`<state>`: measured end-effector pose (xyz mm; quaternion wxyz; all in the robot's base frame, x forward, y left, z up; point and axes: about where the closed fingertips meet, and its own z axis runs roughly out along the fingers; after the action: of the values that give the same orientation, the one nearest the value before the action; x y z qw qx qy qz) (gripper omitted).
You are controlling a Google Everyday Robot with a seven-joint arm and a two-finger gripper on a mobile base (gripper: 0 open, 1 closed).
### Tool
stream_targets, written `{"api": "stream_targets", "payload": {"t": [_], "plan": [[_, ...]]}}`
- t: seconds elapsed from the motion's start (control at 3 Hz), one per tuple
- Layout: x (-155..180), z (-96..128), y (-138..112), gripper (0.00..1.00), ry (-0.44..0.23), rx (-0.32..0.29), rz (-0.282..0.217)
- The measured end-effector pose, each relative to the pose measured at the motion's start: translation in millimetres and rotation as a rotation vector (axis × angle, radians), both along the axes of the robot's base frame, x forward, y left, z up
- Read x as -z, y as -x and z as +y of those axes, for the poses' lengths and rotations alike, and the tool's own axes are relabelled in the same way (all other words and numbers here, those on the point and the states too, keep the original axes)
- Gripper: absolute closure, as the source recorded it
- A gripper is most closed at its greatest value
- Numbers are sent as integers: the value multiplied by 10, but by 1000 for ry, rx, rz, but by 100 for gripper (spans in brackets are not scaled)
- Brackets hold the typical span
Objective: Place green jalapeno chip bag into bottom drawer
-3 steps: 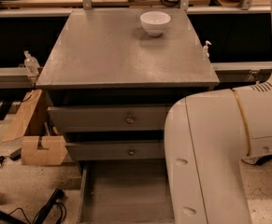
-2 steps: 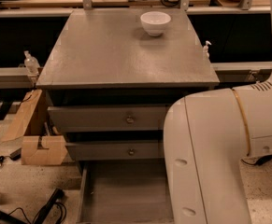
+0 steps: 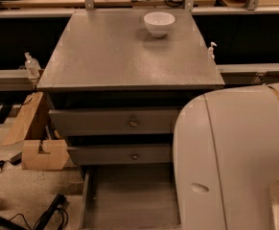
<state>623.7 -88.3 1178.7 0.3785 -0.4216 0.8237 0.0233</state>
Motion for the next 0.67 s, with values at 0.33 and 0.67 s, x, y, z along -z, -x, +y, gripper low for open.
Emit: {"api": "stream_targets", "payload": {"t": [0.33, 0.67], "plan": [[-240, -78, 354, 100, -82, -28, 10], [-488, -134, 691, 100, -159, -34, 7]]}}
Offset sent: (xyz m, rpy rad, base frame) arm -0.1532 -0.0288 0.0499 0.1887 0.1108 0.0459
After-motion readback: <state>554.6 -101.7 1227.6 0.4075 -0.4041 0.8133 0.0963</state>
